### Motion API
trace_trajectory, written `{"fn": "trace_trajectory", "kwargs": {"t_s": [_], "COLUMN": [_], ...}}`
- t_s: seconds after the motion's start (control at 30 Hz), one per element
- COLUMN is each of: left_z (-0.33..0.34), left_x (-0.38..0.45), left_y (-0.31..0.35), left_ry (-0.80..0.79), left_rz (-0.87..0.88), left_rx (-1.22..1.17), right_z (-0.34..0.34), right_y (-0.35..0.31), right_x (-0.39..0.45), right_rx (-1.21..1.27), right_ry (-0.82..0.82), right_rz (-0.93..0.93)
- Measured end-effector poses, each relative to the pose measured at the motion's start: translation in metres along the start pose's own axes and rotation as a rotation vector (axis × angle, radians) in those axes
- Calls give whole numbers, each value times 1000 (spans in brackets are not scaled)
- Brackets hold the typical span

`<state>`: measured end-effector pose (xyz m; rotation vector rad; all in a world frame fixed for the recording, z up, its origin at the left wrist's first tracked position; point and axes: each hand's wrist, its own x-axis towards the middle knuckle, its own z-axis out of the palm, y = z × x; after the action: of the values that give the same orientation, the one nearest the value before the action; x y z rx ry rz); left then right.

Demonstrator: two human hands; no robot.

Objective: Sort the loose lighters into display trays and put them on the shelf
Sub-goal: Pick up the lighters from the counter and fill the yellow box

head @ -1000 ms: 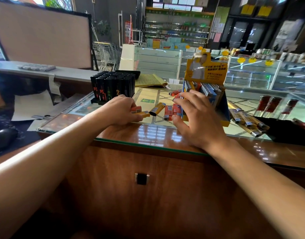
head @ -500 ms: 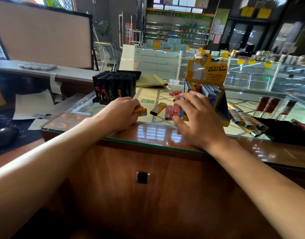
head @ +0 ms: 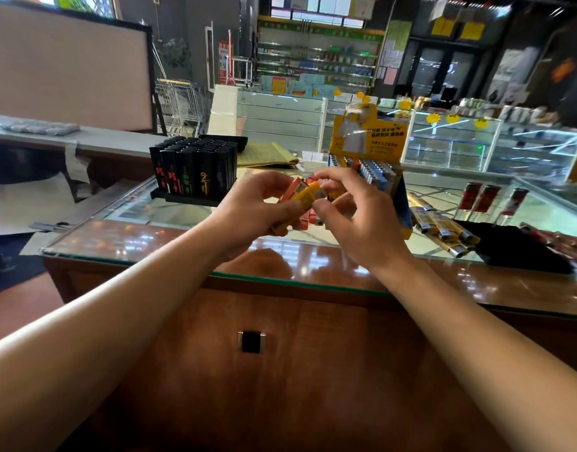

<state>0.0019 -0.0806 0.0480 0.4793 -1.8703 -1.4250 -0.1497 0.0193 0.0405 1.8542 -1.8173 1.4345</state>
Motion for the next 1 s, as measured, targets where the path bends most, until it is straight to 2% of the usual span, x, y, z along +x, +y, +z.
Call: {"fn": "trace_trajectory", "kwargs": {"t_s": [0.13,0.33,0.47,0.53,0.67,0.8,1.0], "left_z": [13,11,15,18,21,20,15], "left_x": [6,13,20,23,30,39,53], "left_y": [-4,-3,-1,-1,-3,-4,0], "left_ry": [-15,-34,-20,-1,15,17,-25], "left_rz": [-19,-141,-214,-251,-297,-247,-171], "left_rx": [-74,-305,-419,-443,-385,-225,9], "right_z": [-2,-14,-23,-29,-40,-51,-41], "right_y": [4,3,8,12,22,36,43], "right_x": [-1,-1,-4,-6,-5,7,26], "right_rx": [108,314,377,332,161,-58,-169], "right_ry": [29,139,86,53,120,240,226], "right_rz": [85,213,197,176,121,69,86]}}
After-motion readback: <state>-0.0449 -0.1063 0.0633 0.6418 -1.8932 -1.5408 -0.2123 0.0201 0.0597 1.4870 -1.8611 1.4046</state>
